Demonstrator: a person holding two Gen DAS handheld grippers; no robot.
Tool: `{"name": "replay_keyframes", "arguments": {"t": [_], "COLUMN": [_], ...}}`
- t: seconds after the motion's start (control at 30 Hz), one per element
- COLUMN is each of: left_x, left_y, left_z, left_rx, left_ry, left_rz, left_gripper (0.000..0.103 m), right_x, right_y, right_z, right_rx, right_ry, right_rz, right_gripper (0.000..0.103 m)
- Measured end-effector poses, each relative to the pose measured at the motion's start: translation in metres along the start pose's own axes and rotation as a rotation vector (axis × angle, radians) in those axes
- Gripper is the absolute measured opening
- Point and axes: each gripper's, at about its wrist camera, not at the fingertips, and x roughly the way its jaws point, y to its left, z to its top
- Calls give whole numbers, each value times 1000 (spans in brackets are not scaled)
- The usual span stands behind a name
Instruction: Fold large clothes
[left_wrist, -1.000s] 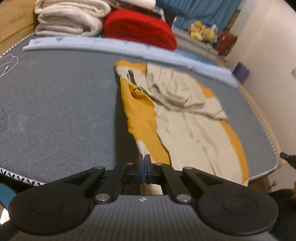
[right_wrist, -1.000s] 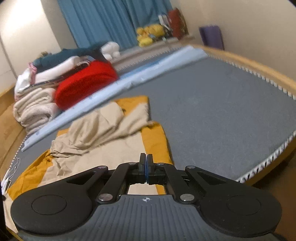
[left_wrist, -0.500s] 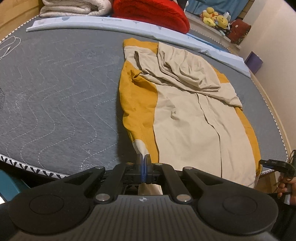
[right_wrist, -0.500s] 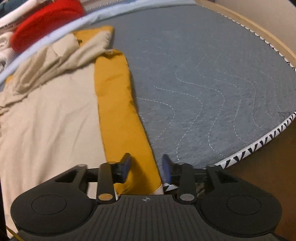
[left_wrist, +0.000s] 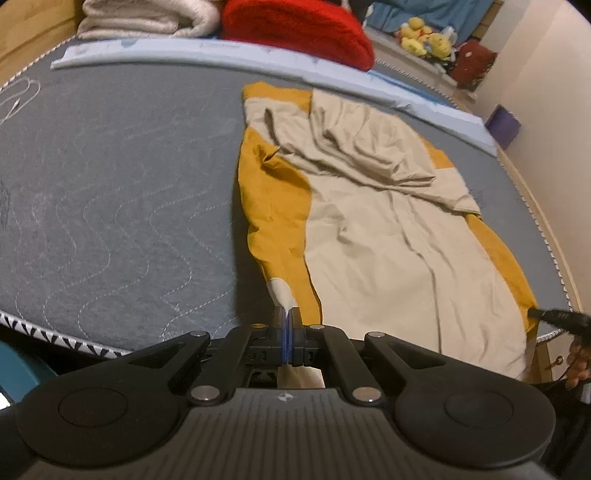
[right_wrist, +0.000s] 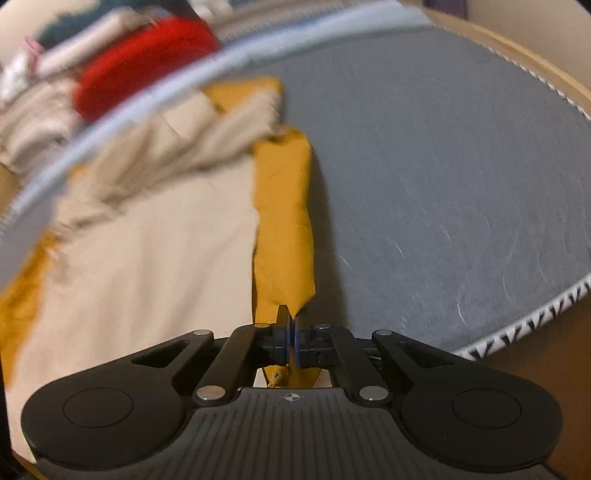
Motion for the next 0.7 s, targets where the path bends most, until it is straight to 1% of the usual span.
{"name": "replay_keyframes", "arguments": {"t": [0.17, 0.27, 0.37, 0.43, 0.53, 0.63, 0.7], "left_x": [-32, -60, -90, -109, -134, -136, -117], "left_y": [-5, -3, 0, 1, 2, 7, 9], "left_z": [2, 1, -3, -5, -4, 7, 21], "left_rx": [53, 67, 88, 84, 77, 67, 65], "left_ry": [-43, -66, -73, -66, -86, -100, -100], "left_rz": [-29, -81, -123, -154, -187, -183, -169], "left_gripper": [0, 0, 0, 0, 0, 0, 0], "right_x": [-61, -93, -124, -142, -164, -168, -148], "right_y": [13, 11, 9, 4, -5, -19, -25], "right_z": [18, 24, 19, 15, 11, 14, 25], "right_rx": [-52, -52, -50, -39, -9, 17, 30], "right_ry": [-58, -77, -80, -88, -102, -107, -94], "right_rz": [174, 246, 280, 305, 335, 313, 280], "right_gripper": [0, 0, 0, 0, 0, 0, 0]}}
